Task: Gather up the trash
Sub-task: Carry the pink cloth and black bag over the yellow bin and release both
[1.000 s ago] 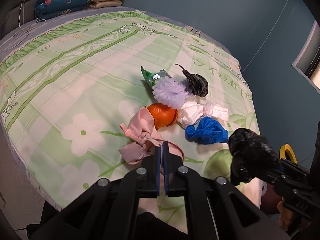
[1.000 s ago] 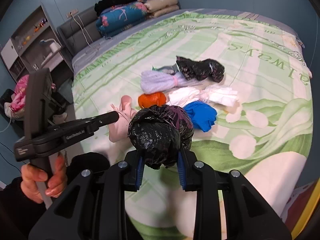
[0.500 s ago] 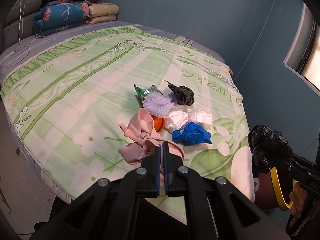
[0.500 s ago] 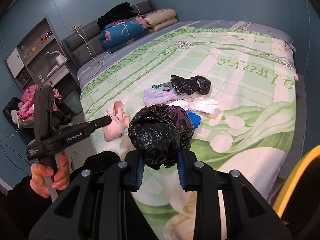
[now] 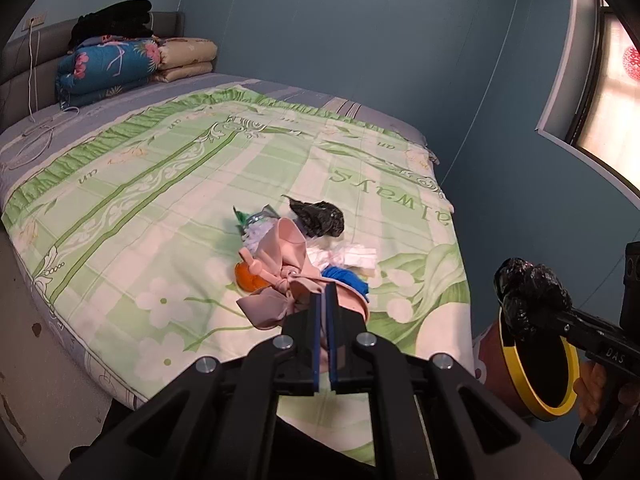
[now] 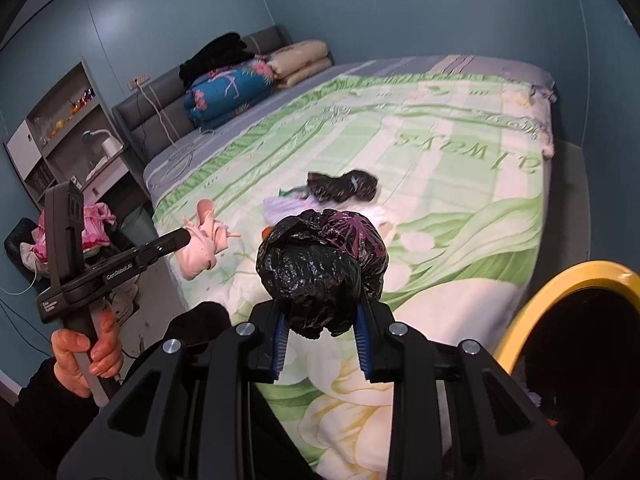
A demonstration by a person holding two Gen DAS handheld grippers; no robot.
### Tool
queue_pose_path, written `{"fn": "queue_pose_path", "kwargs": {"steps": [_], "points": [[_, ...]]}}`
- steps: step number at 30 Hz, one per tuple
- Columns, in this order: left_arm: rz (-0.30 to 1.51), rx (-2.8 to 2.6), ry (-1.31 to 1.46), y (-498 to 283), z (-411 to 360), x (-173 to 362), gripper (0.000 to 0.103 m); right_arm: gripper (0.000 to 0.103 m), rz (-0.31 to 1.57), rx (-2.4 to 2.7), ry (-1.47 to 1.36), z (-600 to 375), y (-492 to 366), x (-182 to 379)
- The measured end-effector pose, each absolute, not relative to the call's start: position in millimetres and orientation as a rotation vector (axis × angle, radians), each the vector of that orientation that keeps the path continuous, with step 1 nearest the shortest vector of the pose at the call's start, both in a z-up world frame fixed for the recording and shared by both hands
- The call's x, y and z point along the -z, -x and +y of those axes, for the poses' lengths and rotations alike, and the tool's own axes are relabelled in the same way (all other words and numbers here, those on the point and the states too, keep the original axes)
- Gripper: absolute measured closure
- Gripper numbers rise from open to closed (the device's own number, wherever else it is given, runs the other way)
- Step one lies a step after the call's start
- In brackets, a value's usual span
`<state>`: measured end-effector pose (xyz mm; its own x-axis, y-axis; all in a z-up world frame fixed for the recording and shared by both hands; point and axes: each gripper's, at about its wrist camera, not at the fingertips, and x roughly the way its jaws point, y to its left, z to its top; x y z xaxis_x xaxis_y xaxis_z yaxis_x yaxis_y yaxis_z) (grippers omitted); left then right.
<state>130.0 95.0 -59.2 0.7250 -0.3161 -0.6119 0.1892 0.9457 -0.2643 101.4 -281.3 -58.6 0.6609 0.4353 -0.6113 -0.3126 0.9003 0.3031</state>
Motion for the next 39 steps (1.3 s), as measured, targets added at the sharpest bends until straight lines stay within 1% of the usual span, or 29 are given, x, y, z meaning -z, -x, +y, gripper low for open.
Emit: {"fn": "queue_pose_path", "kwargs": {"steps": [18, 29, 39], "points": [[0.6, 0.383, 0.153, -106.8, 27.6, 4.0, 0.101, 0.076, 0.56, -0.307, -0.232, -343.6, -69.9, 14.0], [0.587, 0.473, 0.12, -105.4, -20.6, -8.5, 0.101, 0.076, 0.473, -0.195, -0.246, -382.3, -51.4, -8.0], [0.58, 0.561, 0.088, -104.9, -65.4, -16.8, 0.101, 0.076, 0.448, -0.116, -0.287, -416.3, -41.8, -12.3]]}}
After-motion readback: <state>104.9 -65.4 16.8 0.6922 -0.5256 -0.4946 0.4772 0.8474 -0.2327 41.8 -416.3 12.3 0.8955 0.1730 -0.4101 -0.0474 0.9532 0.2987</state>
